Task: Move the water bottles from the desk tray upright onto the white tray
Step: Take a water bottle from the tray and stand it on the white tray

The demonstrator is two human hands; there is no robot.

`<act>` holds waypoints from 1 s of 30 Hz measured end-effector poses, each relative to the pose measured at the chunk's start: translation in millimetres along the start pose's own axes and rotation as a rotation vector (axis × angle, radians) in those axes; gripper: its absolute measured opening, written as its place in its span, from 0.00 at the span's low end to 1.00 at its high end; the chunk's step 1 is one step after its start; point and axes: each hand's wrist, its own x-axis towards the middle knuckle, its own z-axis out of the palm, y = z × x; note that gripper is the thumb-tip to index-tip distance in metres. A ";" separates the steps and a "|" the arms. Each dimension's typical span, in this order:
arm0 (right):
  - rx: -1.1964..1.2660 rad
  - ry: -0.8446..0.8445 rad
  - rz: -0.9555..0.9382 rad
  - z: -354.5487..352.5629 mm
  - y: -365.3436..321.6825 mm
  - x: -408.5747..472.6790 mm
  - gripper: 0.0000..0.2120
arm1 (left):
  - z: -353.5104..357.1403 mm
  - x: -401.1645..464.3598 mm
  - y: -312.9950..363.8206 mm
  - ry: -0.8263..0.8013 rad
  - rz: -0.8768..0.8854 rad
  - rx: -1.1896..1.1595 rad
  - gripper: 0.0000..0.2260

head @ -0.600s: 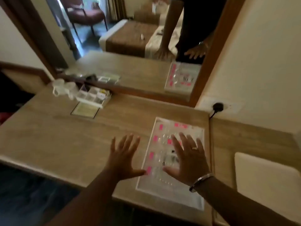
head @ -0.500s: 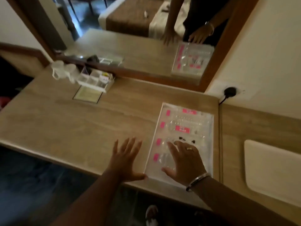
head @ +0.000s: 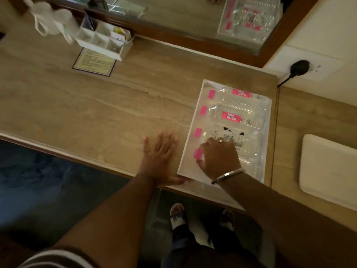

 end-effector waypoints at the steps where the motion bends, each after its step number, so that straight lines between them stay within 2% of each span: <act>1: 0.044 0.035 0.021 -8.7 7.7 -5.7 0.14 | -0.7 0.2 0.4 0.004 -0.002 0.008 0.60; 3: 0.157 0.089 0.064 -24.7 28.9 -22.3 0.18 | -1.4 0.2 -0.4 -0.005 -0.010 0.029 0.61; 7: 0.540 0.120 0.157 -54.9 82.4 -71.4 0.30 | -6.5 -1.9 4.3 -0.039 -0.032 0.054 0.61; 12: 0.739 0.256 0.244 -70.6 132.8 -123.6 0.22 | -16.2 -5.5 15.2 -0.109 -0.041 0.034 0.63; 15: 0.757 0.302 0.214 -80.0 152.5 -138.0 0.17 | -25.5 -12.3 29.3 -0.090 -0.046 0.041 0.64; 17: 0.739 0.318 0.211 -89.0 174.7 -148.7 0.16 | -34.7 -12.7 54.0 -0.002 -0.039 0.018 0.63; 23: 0.611 0.328 0.231 -98.2 270.8 -183.6 0.16 | -52.1 20.9 167.9 0.145 0.049 0.013 0.61; 30: 0.543 0.275 0.274 -70.8 387.0 -214.4 0.16 | -3.4 67.0 329.3 0.047 0.180 -0.003 0.63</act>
